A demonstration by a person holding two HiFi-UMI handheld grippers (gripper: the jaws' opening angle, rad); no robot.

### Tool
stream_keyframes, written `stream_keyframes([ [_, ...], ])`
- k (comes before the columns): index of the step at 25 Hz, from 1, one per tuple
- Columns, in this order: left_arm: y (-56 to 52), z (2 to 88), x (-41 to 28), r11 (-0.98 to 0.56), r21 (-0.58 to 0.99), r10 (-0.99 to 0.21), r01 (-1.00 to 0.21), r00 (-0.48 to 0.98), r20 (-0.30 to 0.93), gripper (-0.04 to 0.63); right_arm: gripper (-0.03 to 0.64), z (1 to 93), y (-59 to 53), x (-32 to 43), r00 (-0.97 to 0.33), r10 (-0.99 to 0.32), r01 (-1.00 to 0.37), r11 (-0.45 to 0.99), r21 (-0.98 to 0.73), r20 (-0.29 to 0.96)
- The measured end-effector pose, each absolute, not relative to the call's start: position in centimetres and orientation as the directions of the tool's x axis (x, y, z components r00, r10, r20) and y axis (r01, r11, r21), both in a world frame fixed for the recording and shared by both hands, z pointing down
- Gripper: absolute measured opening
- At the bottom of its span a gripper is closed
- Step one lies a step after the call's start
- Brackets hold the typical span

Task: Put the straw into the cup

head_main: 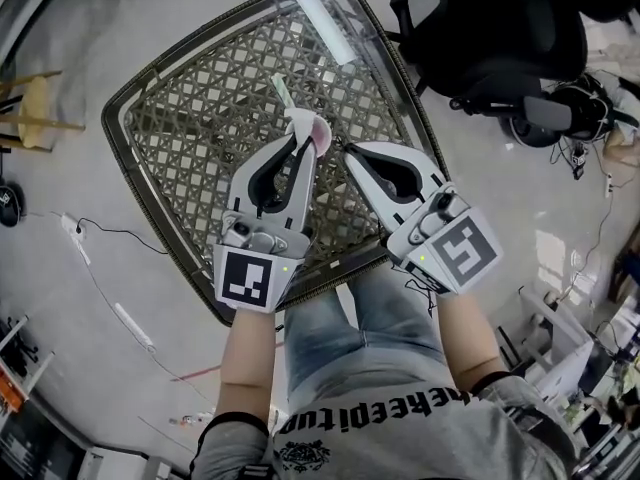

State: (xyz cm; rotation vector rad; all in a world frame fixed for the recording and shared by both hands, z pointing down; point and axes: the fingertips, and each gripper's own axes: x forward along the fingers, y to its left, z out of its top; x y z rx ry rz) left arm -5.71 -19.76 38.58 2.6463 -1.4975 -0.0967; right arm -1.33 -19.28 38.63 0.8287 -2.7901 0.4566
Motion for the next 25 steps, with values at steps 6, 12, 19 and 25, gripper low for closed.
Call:
stream_keyframes([
  [6, -20.0, 40.6, -6.1, -0.497, 0.123, -0.866, -0.859, 0.5, -0.006, 0.084, 0.011, 40.2, -19.2, -1.1, -0.823, -0.497, -0.561, 0.788, -0.254, 0.276],
  [12, -20.3, 42.0, -6.2, -0.474, 0.132, -0.879, -0.87, 0.477, -0.015, 0.084, 0.011, 41.5, -19.2, -1.0, -0.821, -0.499, -0.565, 0.782, -0.264, 0.277],
  [19, -20.6, 43.9, -6.3, -0.449, 0.13, -0.892, -0.884, 0.453, -0.004, 0.086, 0.011, 42.5, -19.2, -0.7, -0.819, -0.497, -0.567, 0.779, -0.269, 0.286],
  [25, -20.8, 45.5, -6.5, -0.431, 0.13, -0.9, -0.893, 0.436, 0.011, 0.086, 0.011, 43.4, -19.1, -0.7, -0.819, -0.492, -0.566, 0.777, -0.275, 0.296],
])
